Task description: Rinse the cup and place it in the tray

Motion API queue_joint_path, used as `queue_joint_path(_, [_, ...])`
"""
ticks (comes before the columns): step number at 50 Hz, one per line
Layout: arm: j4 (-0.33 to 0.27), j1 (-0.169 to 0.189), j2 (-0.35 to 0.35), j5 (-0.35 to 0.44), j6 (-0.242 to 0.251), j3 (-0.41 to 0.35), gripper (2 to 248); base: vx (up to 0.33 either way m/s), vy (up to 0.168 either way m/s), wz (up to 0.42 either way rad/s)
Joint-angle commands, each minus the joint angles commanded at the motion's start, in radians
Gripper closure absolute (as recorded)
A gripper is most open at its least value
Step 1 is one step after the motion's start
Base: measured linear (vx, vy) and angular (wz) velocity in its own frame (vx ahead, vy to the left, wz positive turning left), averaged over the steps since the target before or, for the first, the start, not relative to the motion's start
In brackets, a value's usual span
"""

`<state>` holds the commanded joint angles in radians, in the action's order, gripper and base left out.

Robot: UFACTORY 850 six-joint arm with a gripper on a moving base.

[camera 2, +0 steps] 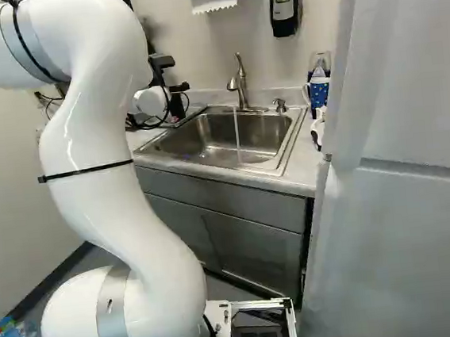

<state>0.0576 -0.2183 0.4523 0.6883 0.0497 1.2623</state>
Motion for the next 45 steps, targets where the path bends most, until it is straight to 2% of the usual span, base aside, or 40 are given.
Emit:
queue_joint_path(22, [0.000,0.012,-0.054,-0.031,0.000,-0.019,3,0.000,0.000,0.000])
queue_joint_path(45, [0.000,0.048,-0.130,-0.052,0.000,-0.061,3,0.000,0.000,0.000])
